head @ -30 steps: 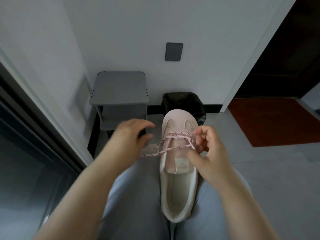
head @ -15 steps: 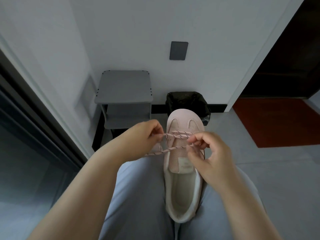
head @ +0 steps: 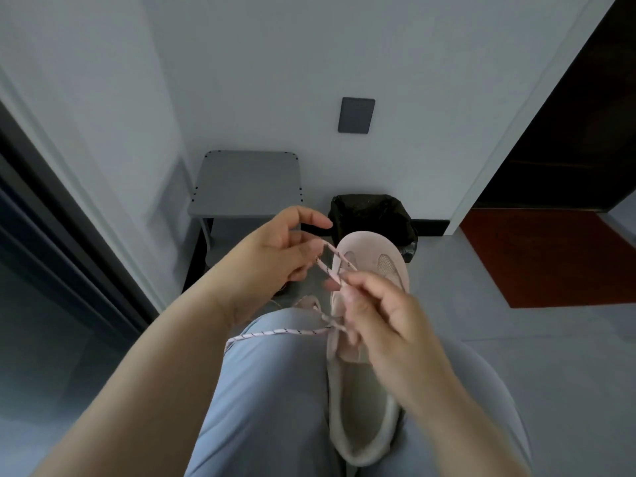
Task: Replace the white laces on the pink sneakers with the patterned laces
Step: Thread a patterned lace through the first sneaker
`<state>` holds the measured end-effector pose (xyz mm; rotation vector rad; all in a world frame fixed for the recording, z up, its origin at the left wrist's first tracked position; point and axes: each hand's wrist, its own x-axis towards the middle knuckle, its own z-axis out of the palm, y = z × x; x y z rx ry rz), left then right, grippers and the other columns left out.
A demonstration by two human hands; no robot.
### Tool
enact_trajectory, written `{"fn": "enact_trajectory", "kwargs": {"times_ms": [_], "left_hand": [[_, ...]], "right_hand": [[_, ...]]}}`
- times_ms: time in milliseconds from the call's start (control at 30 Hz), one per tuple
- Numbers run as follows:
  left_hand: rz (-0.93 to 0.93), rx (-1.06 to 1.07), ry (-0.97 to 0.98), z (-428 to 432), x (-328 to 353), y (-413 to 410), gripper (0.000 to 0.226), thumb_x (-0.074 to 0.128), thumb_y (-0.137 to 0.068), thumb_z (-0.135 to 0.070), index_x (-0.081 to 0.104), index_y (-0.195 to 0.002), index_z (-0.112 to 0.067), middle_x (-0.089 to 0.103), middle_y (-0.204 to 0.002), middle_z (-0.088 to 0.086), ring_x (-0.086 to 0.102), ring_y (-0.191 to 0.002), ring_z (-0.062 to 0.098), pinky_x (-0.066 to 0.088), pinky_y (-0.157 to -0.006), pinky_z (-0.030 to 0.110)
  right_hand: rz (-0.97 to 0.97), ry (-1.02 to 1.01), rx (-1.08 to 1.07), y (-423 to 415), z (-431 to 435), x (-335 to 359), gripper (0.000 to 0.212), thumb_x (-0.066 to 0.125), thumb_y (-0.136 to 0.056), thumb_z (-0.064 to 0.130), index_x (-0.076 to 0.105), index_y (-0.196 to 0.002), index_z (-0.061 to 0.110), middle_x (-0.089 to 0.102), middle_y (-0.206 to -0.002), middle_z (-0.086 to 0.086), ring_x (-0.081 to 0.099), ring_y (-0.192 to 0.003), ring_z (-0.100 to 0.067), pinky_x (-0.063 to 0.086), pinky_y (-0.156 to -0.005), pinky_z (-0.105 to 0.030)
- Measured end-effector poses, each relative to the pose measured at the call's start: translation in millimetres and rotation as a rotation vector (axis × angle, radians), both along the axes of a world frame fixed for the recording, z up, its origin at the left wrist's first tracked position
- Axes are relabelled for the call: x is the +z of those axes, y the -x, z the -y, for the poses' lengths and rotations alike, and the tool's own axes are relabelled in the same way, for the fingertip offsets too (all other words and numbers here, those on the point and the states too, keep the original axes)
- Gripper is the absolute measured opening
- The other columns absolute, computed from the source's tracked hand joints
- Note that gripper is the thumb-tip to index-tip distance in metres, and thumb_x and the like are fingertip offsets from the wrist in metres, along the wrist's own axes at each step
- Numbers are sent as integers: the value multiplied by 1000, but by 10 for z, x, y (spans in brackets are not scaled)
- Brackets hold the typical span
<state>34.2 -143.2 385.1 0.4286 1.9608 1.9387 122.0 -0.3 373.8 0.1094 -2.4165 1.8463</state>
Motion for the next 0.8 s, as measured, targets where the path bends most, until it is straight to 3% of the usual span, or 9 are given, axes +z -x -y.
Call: {"fn": "enact_trajectory", "kwargs": {"times_ms": [133, 233, 300, 433, 500, 567, 667, 800], "left_hand": [[-126, 164, 280, 80, -221, 35, 25, 46, -94, -9, 54, -97, -33, 58, -67, -12, 40, -60, 13, 36, -61, 25], [-253, 196, 465, 113, -337, 36, 20, 46, -94, -10, 51, -98, -29, 56, -77, -3, 43, -57, 10, 35, -54, 11], [-345, 192, 599, 124, -404, 37, 19, 44, -94, -9, 49, -103, -25, 52, -76, -6, 44, -59, 6, 36, -53, 9], [-510, 193, 833, 96, -478, 49, 28, 45, -92, -4, 53, -113, -20, 48, -84, -12, 46, -90, 14, 27, -67, 15], [-599, 232, 787, 52, -428, 9, 35, 49, -89, -1, 55, -118, -20, 50, -101, -9, 42, -103, 13, 27, -74, 9], [-627, 206, 494, -41, -286, -101, 27, 49, -91, -10, 58, -114, -21, 54, -109, -12, 46, -105, 4, 29, -82, 0], [-401, -83, 119, -188, -84, -265, 25, 41, -91, -28, 59, -107, -23, 63, -97, -16, 58, -94, -1, 42, -82, 10], [-288, -181, 252, -144, -62, -242, 34, 52, -86, -46, 57, -110, -23, 65, -82, -2, 58, -70, 16, 48, -66, 30]], "right_hand": [[-85, -57, -129, -6, -360, 184, 9, 67, -80, 33, 70, -77, 26, 56, -57, -10, 45, -53, -5, 38, -50, -10], [-83, -145, -191, -61, -544, 268, 10, 64, -71, 35, 71, -75, 30, 54, -54, -4, 42, -50, -3, 32, -47, -9], [-66, -186, -218, -114, -632, 307, 11, 61, -70, 39, 70, -77, 36, 55, -57, -6, 42, -51, -4, 31, -46, -8], [-48, -227, -208, -188, -741, 346, 15, 59, -78, 35, 73, -77, 31, 49, -54, -6, 40, -48, -5, 29, -44, -9], [-48, -257, -139, -159, -683, 330, 14, 60, -78, 33, 74, -77, 32, 54, -53, 6, 43, -48, -4, 31, -46, -8], [-45, -315, -60, -70, -547, 275, 11, 65, -81, 27, 73, -81, 34, 66, -66, 18, 57, -60, 2, 39, -55, -7], [-79, -426, -23, 92, -324, 156, 12, 66, -83, 31, 69, -86, 42, 69, -85, 12, 64, -81, 0, 49, -68, -17], [-73, -333, -71, 171, -293, 103, 14, 68, -80, 24, 71, -83, 38, 69, -79, 15, 62, -73, 5, 46, -62, -9]]}}
